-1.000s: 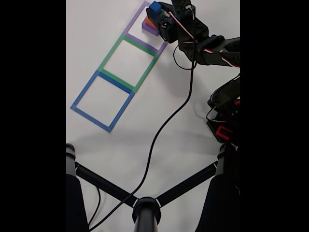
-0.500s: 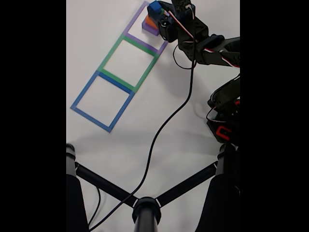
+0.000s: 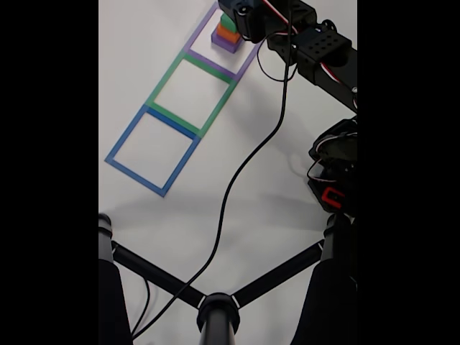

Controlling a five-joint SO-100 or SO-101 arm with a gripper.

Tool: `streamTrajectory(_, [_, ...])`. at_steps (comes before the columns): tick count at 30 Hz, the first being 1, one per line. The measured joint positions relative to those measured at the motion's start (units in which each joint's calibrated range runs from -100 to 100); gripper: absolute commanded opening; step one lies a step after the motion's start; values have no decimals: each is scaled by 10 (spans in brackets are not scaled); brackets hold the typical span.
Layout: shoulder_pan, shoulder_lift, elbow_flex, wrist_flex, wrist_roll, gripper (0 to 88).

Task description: Tower of hanoi

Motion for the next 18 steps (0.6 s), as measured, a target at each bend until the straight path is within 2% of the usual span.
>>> streamTrajectory(10, [0, -84, -268, 445, 0, 19])
streamTrajectory(18, [-34, -106, -487, 723, 0, 19])
